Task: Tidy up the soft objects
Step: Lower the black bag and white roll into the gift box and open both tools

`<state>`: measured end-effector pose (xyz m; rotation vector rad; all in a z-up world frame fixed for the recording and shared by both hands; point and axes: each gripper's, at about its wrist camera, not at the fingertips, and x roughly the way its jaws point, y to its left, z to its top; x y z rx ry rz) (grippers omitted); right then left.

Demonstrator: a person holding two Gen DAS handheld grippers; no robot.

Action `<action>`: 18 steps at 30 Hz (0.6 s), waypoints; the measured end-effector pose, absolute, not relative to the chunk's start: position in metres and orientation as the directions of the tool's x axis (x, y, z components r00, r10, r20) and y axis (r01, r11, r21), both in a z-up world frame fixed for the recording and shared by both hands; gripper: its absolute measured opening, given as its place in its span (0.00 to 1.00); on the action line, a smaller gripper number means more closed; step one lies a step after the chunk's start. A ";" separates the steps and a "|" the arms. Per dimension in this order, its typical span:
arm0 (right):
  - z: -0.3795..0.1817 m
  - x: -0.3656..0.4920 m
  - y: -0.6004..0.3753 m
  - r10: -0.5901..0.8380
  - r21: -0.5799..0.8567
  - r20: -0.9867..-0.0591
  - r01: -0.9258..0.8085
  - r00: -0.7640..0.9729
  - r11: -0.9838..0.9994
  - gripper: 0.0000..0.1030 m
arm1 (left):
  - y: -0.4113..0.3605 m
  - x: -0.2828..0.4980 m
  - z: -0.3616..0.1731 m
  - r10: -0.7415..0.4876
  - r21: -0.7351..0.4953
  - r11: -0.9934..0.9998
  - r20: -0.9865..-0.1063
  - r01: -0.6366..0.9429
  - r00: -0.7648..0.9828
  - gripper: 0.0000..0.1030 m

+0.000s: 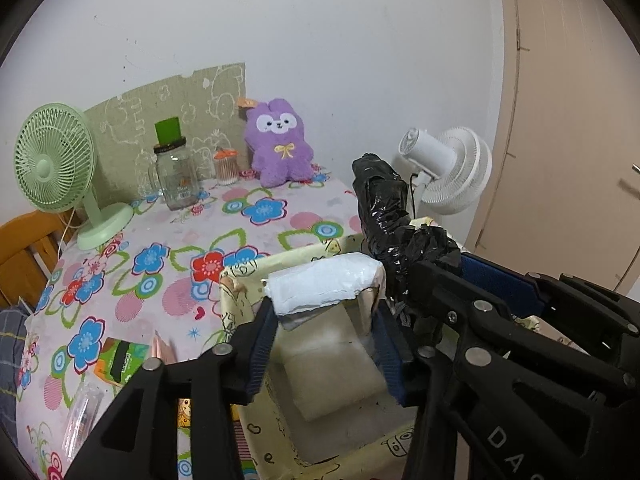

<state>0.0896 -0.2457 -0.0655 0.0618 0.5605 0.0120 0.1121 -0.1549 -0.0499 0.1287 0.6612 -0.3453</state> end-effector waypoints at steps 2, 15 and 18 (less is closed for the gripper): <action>-0.068 0.092 -0.246 0.028 0.063 -0.538 0.007 0.842 0.998 0.28 | -0.155 0.113 -0.052 -0.270 0.009 0.935 -0.628 0.353 0.730 0.55; -0.078 0.105 -0.249 0.029 0.074 -0.583 0.017 0.812 0.997 0.32 | -0.157 0.119 -0.059 -0.246 0.023 0.938 -0.659 0.346 0.711 0.85; -0.078 0.106 -0.250 0.003 0.055 -0.589 0.037 0.808 0.998 0.46 | -0.158 0.119 -0.059 -0.248 0.030 0.935 -0.660 0.354 0.709 0.90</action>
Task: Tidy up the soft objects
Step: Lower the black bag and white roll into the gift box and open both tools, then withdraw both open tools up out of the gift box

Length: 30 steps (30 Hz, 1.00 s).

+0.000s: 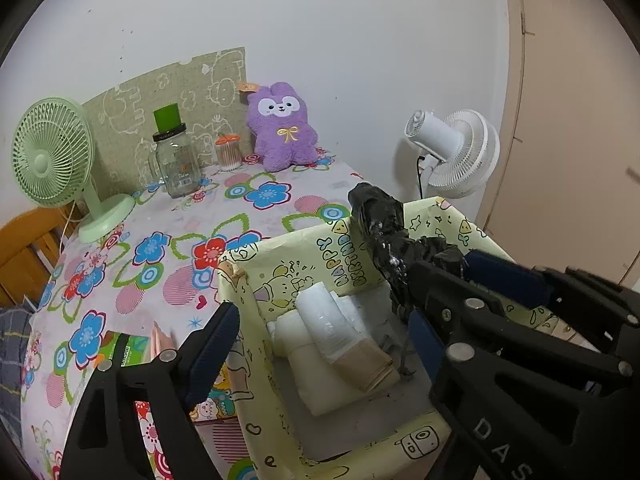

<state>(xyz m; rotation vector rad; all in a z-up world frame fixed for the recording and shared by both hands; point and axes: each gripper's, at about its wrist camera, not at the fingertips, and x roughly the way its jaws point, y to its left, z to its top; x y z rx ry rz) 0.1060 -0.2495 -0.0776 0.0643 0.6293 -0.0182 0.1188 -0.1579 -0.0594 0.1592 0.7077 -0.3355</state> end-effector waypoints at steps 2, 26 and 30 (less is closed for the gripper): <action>-0.078 0.105 -0.252 0.011 0.069 -0.588 0.036 0.809 0.997 0.67 | -0.158 0.117 -0.058 -0.269 0.012 0.930 -0.658 0.368 0.704 0.95; -0.055 0.066 -0.241 -0.036 0.047 -0.520 0.071 0.854 0.996 0.87 | -0.146 0.083 -0.032 -0.281 0.015 0.933 -0.590 0.359 0.757 1.00; -0.048 0.057 -0.234 -0.037 0.034 -0.500 0.063 0.865 0.997 0.87 | -0.139 0.075 -0.025 -0.281 0.013 0.936 -0.576 0.352 0.768 1.00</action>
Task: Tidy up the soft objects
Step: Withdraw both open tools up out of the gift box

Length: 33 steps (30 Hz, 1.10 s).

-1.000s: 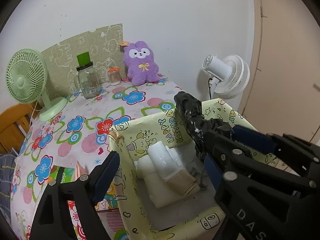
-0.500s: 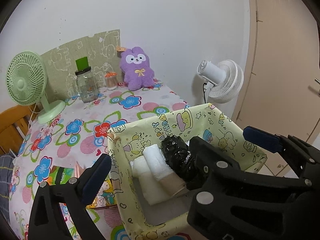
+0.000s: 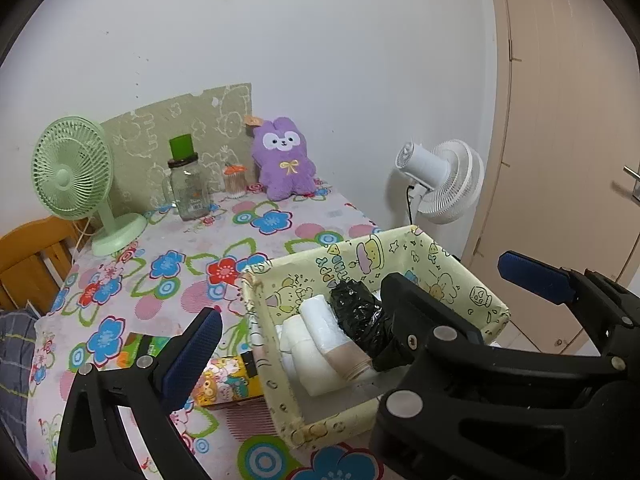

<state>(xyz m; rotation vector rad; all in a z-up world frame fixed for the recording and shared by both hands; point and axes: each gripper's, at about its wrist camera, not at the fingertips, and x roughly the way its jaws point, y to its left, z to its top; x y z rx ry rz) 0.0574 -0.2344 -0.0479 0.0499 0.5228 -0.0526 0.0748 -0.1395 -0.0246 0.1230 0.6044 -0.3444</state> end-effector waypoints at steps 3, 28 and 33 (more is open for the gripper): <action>-0.042 0.051 -0.227 -0.040 0.023 -0.481 0.059 0.876 0.998 0.88 | -0.133 0.070 -0.019 -0.280 0.012 0.938 -0.564 0.347 0.777 1.00; -0.029 0.011 -0.175 -0.037 0.009 -0.419 0.045 0.907 0.999 0.89 | -0.083 0.030 -0.001 -0.234 0.036 0.956 -0.499 0.290 0.834 1.00; -0.030 0.006 -0.164 -0.029 0.008 -0.413 0.035 0.911 0.999 0.91 | -0.073 0.025 -0.001 -0.225 0.036 0.960 -0.493 0.278 0.840 1.00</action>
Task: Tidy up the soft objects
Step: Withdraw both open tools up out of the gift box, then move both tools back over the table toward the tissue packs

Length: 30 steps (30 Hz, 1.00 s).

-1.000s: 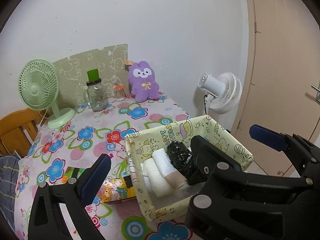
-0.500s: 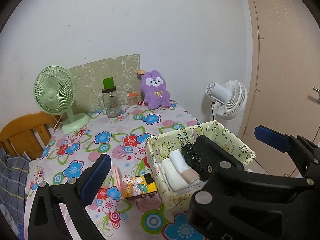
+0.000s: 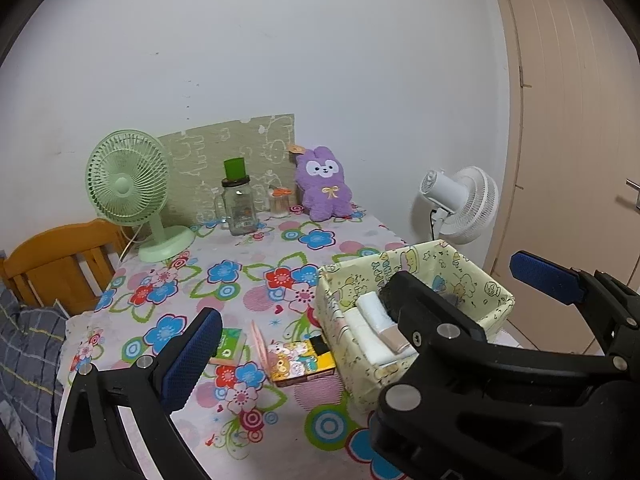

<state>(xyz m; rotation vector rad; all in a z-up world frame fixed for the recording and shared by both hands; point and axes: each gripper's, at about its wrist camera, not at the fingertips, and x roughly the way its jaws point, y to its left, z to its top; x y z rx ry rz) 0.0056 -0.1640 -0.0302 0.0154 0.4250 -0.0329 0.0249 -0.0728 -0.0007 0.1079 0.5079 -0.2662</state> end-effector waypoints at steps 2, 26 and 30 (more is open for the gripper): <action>-0.032 0.005 -0.160 -0.025 0.006 -0.414 0.031 0.910 1.000 0.91 | -0.069 0.023 -0.002 -0.221 0.034 0.962 -0.495 0.273 0.841 1.00; -0.066 0.023 -0.104 0.018 0.006 -0.434 -0.017 0.901 1.000 0.91 | -0.007 0.037 -0.036 -0.135 0.008 0.987 -0.524 0.163 0.841 1.00; -0.074 0.028 -0.096 0.029 0.012 -0.445 -0.026 0.895 1.000 0.91 | 0.002 0.041 -0.044 -0.123 0.009 0.988 -0.540 0.152 0.833 1.00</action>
